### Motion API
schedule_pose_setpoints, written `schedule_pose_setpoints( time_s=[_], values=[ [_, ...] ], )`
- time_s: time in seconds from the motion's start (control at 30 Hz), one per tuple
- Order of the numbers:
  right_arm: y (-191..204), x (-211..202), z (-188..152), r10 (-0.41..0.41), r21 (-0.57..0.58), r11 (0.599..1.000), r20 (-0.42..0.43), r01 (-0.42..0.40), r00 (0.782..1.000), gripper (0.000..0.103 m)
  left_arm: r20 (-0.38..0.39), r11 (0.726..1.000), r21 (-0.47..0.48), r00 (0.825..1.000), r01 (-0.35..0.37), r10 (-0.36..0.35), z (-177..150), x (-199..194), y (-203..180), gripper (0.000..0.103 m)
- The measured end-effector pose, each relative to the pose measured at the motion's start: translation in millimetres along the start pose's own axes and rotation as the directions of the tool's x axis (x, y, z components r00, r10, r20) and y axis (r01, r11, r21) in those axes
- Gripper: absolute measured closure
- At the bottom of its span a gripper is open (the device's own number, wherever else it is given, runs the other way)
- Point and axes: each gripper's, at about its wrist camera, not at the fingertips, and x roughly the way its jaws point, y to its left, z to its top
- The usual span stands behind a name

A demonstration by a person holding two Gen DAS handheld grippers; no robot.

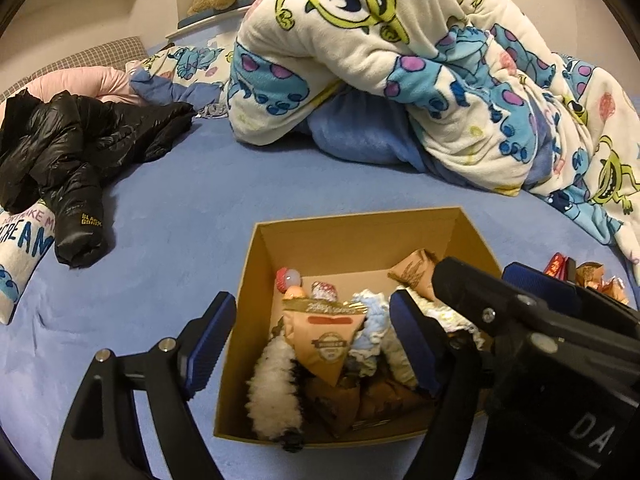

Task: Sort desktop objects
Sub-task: 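Withdraw both tools from the box back toward the pile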

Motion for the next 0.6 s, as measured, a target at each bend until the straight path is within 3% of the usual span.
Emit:
schedule_pose_setpoints(
  time_s=[0.2,0.6],
  values=[
    [-3,-14,6,0.004,0.006,1.000,0.031,-0.004,1.000,0.035,0.028,1.000,0.020,0.999,0.022,-0.023,8,-11,-15,0.022],
    [-58,-73,12,-0.090,0.073,0.994,0.123,0.081,0.988,0.034,0.072,0.978,0.104,0.979,0.180,-0.188,19,-29,-79,0.008]
  ],
)
